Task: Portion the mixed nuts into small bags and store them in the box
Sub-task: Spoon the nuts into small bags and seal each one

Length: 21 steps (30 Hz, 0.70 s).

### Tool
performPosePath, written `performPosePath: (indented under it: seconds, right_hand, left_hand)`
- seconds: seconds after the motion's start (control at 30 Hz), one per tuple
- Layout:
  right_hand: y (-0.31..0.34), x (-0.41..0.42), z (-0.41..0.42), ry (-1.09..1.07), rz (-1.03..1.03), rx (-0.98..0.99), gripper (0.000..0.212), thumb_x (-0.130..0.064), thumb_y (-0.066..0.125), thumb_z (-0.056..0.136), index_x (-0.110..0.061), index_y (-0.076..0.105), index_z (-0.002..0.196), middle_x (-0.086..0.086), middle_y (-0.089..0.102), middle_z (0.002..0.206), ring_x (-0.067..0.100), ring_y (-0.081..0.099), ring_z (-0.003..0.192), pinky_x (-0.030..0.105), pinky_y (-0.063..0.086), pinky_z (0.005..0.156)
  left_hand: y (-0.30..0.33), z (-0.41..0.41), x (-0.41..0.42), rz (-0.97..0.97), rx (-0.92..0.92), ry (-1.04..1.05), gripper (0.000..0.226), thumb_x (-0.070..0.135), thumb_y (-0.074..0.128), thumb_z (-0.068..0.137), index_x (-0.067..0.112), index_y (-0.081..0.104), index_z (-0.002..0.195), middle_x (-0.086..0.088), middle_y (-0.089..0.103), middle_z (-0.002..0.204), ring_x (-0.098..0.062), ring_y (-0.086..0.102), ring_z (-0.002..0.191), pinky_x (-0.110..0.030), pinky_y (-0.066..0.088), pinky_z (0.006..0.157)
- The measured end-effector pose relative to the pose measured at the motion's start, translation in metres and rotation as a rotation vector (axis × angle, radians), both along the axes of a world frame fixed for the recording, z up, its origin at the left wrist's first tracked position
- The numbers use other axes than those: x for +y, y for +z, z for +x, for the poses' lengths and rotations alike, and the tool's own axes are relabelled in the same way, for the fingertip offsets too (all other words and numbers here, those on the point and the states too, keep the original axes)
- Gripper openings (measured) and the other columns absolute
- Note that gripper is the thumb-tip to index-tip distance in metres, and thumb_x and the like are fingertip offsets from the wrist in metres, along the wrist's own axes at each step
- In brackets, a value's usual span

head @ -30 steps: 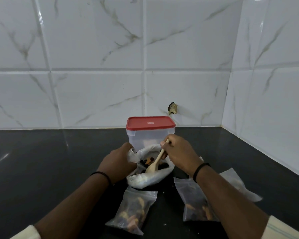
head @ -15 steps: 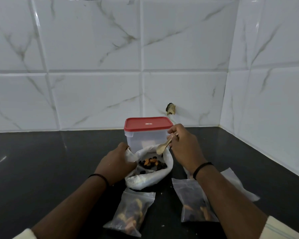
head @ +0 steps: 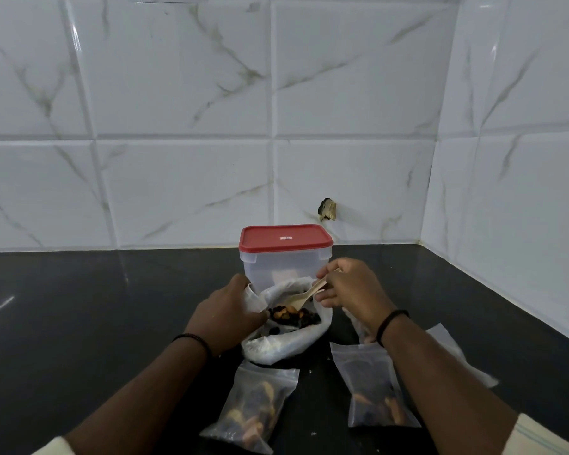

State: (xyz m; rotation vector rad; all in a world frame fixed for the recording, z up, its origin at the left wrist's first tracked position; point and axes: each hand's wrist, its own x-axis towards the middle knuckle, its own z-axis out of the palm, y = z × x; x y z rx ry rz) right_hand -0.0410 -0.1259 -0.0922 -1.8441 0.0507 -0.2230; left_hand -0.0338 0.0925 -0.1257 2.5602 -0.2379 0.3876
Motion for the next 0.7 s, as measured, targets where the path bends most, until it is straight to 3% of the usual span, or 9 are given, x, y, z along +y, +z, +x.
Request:
performPosePath:
  seconds: [0.1, 0.27, 0.5, 0.7]
  right_hand:
    - [-0.0017, -0.0013, 0.0009, -0.007, 0.012, 0.094, 0.02, -0.006, 0.044, 0.099, -0.004, 0.064, 0.098, 0.02, 0.072, 0.091, 0.029, 0.075, 0.078, 0.03, 0.061, 0.065]
    - [-0.0027, -0.0036, 0.0008, -0.047, 0.073, 0.125, 0.02, -0.003, 0.044, 0.095, -0.002, 0.064, 0.093, 0.024, 0.073, 0.087, 0.018, 0.059, 0.055, 0.023, 0.044, 0.046]
    - [-0.0004, -0.0085, 0.0036, -0.1, 0.264, 0.193, 0.016, -0.001, 0.048, 0.094, 0.001, 0.064, 0.093, 0.018, 0.072, 0.073, 0.017, 0.055, 0.053, 0.024, 0.043, 0.048]
    - [0.0033, -0.0061, -0.0018, -0.056, 0.386, 0.105, 0.015, -0.003, 0.05, 0.096, 0.003, 0.063, 0.099, 0.016, 0.072, 0.07, 0.016, 0.057, 0.05, 0.024, 0.045, 0.046]
  left_hand:
    - [-0.0007, 0.001, 0.001, -0.001, 0.0, -0.011, 0.043, 0.048, 0.069, 0.078, 0.028, 0.047, 0.109, 0.005, 0.064, 0.098, -0.019, 0.063, 0.089, -0.038, 0.053, 0.08]
    - [-0.0007, 0.0015, 0.0008, 0.01, -0.008, -0.02, 0.041, 0.048, 0.069, 0.078, 0.029, 0.045, 0.106, 0.007, 0.063, 0.096, -0.017, 0.063, 0.086, -0.038, 0.053, 0.079]
    - [-0.0003, 0.0017, -0.0001, -0.005, -0.021, -0.036, 0.044, 0.047, 0.07, 0.077, 0.03, 0.046, 0.111, 0.011, 0.062, 0.098, -0.012, 0.062, 0.087, -0.034, 0.053, 0.078]
    - [0.0, 0.0008, -0.0007, 0.0, -0.069, -0.047, 0.042, 0.05, 0.071, 0.075, 0.034, 0.047, 0.105, 0.013, 0.057, 0.098, -0.009, 0.057, 0.088, -0.033, 0.051, 0.078]
